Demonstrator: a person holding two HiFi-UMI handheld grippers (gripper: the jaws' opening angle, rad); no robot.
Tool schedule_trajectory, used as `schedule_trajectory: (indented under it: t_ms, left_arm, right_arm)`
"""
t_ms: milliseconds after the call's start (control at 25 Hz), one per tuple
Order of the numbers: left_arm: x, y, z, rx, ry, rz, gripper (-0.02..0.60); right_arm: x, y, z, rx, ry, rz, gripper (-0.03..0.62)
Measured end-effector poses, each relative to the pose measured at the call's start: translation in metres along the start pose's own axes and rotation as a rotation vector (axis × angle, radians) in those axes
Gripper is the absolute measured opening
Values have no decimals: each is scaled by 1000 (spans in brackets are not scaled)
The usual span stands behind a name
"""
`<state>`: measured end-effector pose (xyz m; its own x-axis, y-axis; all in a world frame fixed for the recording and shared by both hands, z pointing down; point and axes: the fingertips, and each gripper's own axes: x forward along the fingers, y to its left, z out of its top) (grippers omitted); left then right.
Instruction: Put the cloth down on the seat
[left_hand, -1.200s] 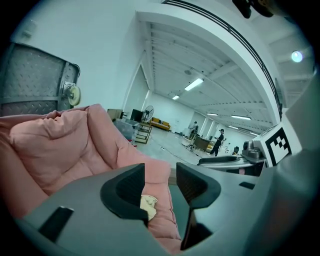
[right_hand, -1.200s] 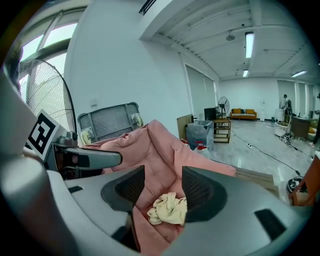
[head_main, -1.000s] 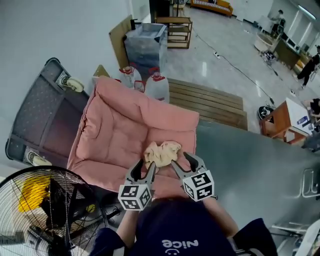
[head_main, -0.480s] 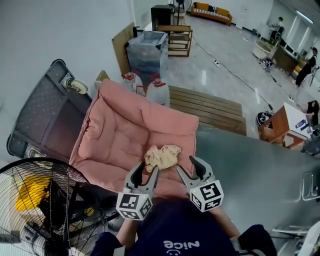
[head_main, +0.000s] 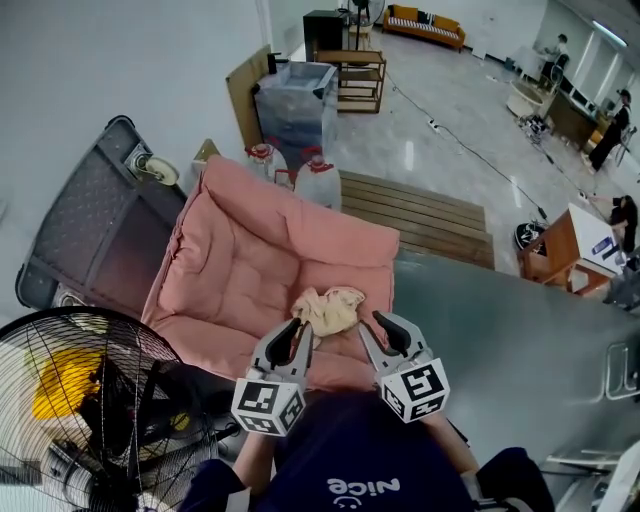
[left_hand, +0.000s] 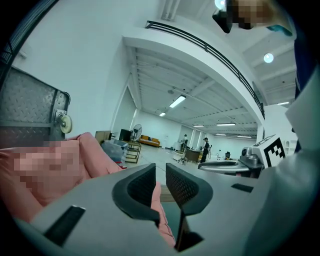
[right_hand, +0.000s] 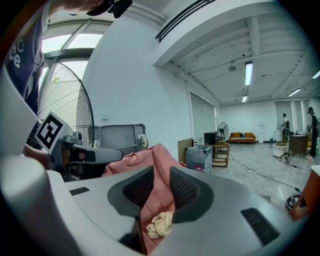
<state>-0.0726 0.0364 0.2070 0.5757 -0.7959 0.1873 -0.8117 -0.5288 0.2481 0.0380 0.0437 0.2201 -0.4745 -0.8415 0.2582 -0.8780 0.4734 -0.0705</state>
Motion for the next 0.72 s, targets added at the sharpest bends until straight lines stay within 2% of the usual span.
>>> schedule_trajectory:
  t_ms: [40, 200, 320, 440, 720]
  left_arm:
    - [-1, 0, 0, -1, -4, 6, 66]
    - [-4, -5, 1, -10, -25, -18, 21]
    - [-4, -11, 6, -27, -42, -46, 20]
    - [-4, -14, 8, -12, -46, -50, 20]
    - [-4, -8, 0, -23, -13, -11, 20]
  right_arm:
    - [0, -2, -1, 1, 4, -12, 104]
    - [-4, -2, -4, 16, 13, -18, 62]
    - [-5, 0, -2, 4, 10, -2, 54]
    - [-6, 2, 0, -26, 8, -1, 54]
    - [-2, -1, -6, -33, 26, -1, 53]
